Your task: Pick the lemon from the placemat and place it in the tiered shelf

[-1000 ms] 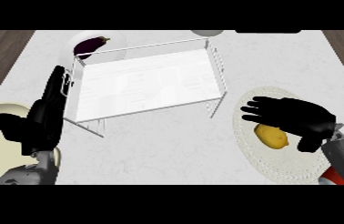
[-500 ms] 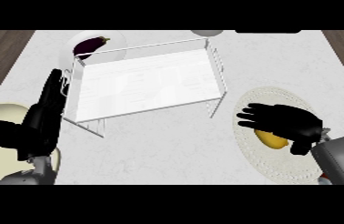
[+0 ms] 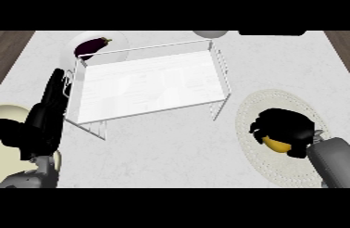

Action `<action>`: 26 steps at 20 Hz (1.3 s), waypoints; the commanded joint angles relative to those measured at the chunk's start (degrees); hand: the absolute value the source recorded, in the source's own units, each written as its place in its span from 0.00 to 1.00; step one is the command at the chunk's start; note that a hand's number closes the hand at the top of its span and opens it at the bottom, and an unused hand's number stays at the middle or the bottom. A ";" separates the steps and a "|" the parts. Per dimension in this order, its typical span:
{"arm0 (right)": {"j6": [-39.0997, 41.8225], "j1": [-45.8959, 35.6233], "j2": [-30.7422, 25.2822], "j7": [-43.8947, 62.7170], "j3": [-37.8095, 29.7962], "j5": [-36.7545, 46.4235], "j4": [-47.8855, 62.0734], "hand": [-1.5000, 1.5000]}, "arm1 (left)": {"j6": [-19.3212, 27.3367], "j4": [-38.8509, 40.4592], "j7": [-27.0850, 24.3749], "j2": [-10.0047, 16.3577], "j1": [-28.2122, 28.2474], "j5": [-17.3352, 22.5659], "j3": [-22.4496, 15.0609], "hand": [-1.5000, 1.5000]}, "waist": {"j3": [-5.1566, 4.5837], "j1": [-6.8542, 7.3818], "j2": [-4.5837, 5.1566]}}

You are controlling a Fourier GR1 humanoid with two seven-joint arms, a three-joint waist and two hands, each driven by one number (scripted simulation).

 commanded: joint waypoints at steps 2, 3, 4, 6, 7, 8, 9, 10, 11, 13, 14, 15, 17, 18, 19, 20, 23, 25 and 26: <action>-9.04 0.31 3.36 -2.81 -0.72 1.06 4.18 1.00 | -1.03 1.85 -1.71 -0.47 -1.00 -0.09 0.28 0.50 | 0.66 0.00 0.51; -4.15 2.95 1.91 -1.54 -0.92 0.29 -3.96 1.00 | 0.71 -2.08 2.18 -0.90 -0.22 -1.35 -0.47 0.50 | 0.64 -0.33 0.30; -4.89 2.45 1.25 -3.80 -1.70 -0.59 -3.63 1.00 | -0.61 4.74 -4.05 -1.34 -1.11 -0.62 0.76 0.50 | 0.62 -0.47 0.40; 3.45 5.52 13.80 17.74 0.45 2.49 -6.27 1.00 | -0.37 1.46 -1.39 0.47 0.63 0.08 2.12 0.50 | 0.47 -1.19 -0.08; 4.10 8.10 15.16 21.94 -1.23 2.17 -7.06 1.00 | -0.43 0.37 0.22 1.01 1.03 0.62 2.68 0.50 | 0.42 -2.47 -0.71; 4.67 9.70 17.77 25.73 -1.49 2.77 -6.08 1.00 | 0.07 0.28 -0.08 0.64 0.86 0.30 2.52 0.50 | 0.37 -3.51 -0.96; 5.07 10.37 19.99 29.07 -2.87 2.64 -5.56 1.00 | 0.01 0.30 -0.19 0.39 1.73 0.18 2.15 0.50 | 0.38 -3.96 -1.04; 5.25 10.97 21.21 31.85 -3.92 3.13 -5.61 1.00 | 0.61 0.78 -0.25 0.72 1.43 -0.46 2.61 0.50 | 0.37 -5.35 -1.08; 5.70 12.09 23.78 34.74 -3.92 3.45 -6.87 1.00 | 0.39 0.46 -0.25 0.21 2.24 0.04 2.34 0.50 | 0.35 -5.34 -1.38; 7.03 13.80 28.87 39.62 -3.02 4.31 -8.58 1.00 | 0.90 0.76 -0.76 0.80 2.27 -0.54 3.13 0.50 | 0.38 -5.23 -1.16; 7.23 14.05 28.96 41.66 -2.82 3.01 -9.78 1.00 | 0.49 0.45 -0.41 0.80 1.88 -0.11 2.97 0.50 | 0.54 -4.92 -1.09; 7.25 14.75 29.04 43.65 -1.84 2.18 -11.01 1.00 | 0.52 0.63 -0.71 0.82 2.13 -0.09 3.17 0.50 | 0.60 -4.33 -0.92; 7.74 15.56 29.14 47.35 0.04 0.50 -14.26 1.00 | -0.05 0.94 -0.54 0.24 2.46 0.57 2.66 0.50 | 0.63 -4.01 -0.89; 8.29 15.89 29.18 49.13 0.72 -0.55 -15.89 1.00 | 0.68 0.36 -0.58 0.26 2.50 -0.28 2.56 0.50 | 0.73 -3.70 -1.12; 8.15 15.79 29.21 51.26 1.57 -1.69 -18.10 1.00 | 0.36 0.74 -0.81 0.46 2.12 -0.05 2.74 0.50 | 0.70 -3.80 -1.07; 7.22 15.64 29.25 53.32 2.36 -3.41 -20.81 1.00 | 0.33 0.57 -0.43 0.55 1.54 0.17 2.86 0.50 | 0.77 -3.72 -1.17; 4.48 16.29 29.38 58.67 3.94 -11.30 -28.08 1.00 | -0.08 0.89 -0.36 0.34 2.31 0.11 2.26 0.50 | 0.91 -3.73 -1.46; 1.46 17.23 29.47 64.08 6.70 -15.19 -33.15 1.00 | -0.02 0.72 -0.46 -0.24 2.72 0.64 2.29 0.50 | 0.77 -3.41 -1.69; -0.71 18.61 29.51 68.26 8.19 -16.63 -34.91 1.00 | -0.51 0.25 -0.72 0.43 2.84 0.64 2.47 0.50 | 0.75 -3.00 -1.50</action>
